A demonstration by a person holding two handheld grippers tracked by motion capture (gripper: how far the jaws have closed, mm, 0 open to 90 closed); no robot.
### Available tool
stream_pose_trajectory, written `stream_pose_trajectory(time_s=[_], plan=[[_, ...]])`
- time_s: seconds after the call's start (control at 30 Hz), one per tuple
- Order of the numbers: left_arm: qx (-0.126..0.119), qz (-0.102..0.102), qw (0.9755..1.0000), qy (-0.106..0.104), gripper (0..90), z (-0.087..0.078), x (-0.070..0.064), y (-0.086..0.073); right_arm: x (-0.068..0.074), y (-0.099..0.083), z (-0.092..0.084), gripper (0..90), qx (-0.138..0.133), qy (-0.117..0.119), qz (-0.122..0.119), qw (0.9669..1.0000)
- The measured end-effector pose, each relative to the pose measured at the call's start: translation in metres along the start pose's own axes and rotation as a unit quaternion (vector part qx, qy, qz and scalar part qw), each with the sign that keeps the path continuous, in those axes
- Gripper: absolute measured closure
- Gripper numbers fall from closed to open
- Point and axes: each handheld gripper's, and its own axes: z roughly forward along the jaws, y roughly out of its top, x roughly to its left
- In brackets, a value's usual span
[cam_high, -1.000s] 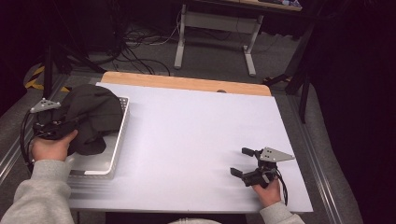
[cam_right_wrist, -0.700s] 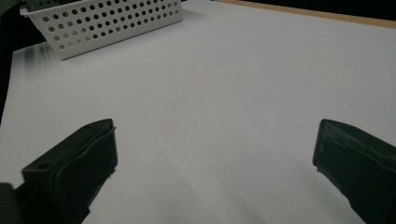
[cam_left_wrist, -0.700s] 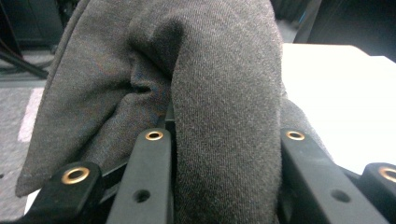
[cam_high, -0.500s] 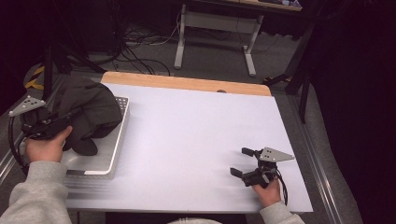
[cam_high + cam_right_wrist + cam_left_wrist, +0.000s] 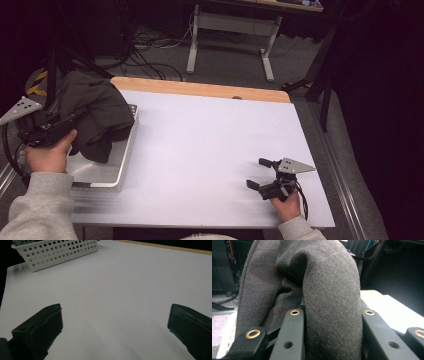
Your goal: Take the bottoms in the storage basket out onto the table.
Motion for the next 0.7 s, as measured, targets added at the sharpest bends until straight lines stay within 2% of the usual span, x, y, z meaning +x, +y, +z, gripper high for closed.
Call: stream_pose_trajectory(time_s=[0.47,0.53,0.7], plan=[[-0.026,0.016,0.9993,-0.023,70.3,-0.005,-0.020,0.017,0.000,0.000,0.000,0.4,0.000,0.000,-0.001,1.0000],[-0.029,0.026,0.9989,-0.027,70.3,-0.006,-0.025,0.021,0.000,0.000,0.000,0.4,0.000,0.001,-0.001,1.0000],[-0.037,0.032,0.9982,-0.036,70.3,-0.006,-0.032,0.026,0.000,0.000,0.000,0.4,-0.001,0.001,-0.001,1.0000]])
